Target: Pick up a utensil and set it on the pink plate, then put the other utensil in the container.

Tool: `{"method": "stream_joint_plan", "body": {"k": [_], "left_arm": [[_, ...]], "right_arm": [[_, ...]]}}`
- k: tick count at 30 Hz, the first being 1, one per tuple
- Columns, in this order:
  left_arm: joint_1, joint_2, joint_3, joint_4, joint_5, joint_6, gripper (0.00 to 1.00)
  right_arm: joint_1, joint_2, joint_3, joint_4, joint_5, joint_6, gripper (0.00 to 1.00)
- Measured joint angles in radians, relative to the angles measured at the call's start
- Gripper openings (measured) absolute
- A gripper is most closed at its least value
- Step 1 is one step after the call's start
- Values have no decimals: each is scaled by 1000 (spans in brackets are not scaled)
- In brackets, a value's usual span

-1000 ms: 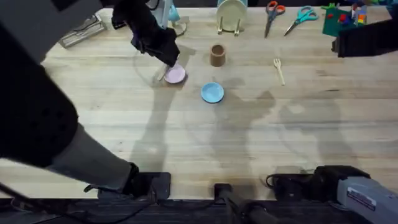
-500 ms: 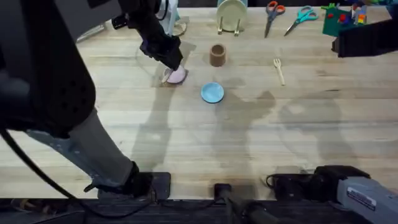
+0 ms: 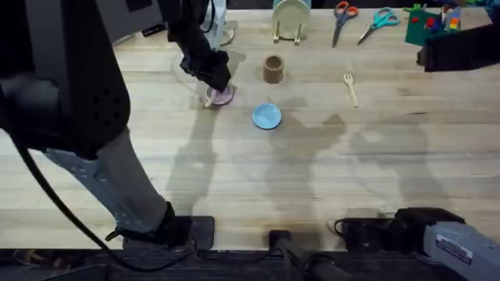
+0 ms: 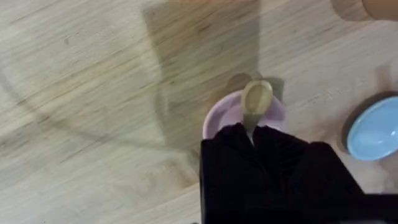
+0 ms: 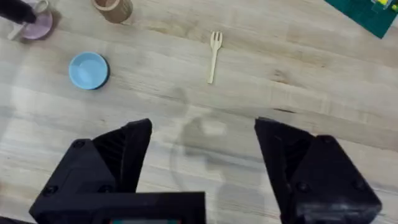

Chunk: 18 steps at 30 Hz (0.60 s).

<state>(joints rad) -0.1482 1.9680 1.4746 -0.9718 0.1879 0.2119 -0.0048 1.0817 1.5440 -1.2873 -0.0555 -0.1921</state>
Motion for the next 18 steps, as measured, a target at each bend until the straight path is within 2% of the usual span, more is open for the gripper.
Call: {"method": "stream_joint_plan", "body": {"k": [10,18], "left_arm": [[0,2,0,0,0,0,49],[0,2,0,0,0,-3,122]], "right_arm": [[0,0,0,0,0,0,996],[0,0,0,0,0,0,996]]}}
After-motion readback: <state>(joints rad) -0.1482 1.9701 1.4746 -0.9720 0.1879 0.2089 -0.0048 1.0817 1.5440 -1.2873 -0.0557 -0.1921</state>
